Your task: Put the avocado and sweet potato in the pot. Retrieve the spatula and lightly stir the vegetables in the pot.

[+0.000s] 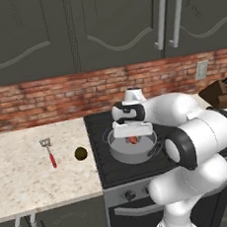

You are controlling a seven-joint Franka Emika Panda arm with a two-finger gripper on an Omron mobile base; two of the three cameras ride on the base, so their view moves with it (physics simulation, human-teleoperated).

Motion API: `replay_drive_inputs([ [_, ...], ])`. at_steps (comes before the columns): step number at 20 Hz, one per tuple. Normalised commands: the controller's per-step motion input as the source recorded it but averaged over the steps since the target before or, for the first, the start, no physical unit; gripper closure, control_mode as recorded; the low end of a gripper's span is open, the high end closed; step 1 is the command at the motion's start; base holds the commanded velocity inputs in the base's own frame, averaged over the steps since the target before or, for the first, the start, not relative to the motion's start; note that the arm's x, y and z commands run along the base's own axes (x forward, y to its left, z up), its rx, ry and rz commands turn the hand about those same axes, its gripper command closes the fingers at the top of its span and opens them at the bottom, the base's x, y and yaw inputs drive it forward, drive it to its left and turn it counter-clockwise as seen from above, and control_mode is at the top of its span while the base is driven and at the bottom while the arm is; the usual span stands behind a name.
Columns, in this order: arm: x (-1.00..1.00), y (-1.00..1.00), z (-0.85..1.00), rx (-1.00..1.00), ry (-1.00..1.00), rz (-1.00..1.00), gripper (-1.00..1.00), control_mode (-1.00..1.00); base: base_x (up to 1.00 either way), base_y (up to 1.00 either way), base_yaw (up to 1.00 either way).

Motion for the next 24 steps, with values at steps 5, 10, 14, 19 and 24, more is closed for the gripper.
replay_drive_inputs([
  [5,0.00,0.00,0.00,0.00,0.00,0.00,-1.00,-1.00,0.00,0.00,0.00],
  [10,0.00,0.00,0.00,0.00,0.00,0.00,-1.00,-1.00,0.00,0.00,0.00],
  [14,0.00,0.00,0.02,0.00,0.00,0.00,-1.00,-1.00,0.00,0.00,0.00],
  [19,-0.26,0.26,0.52,0.00,-0.04,0.00,-1.00,-1.00,0.00,0.00,0.00],
  [24,-0.49,0.29,0.60,0.00,-0.07,0.00,-1.00,-1.00,0.00,0.00,0.00],
])
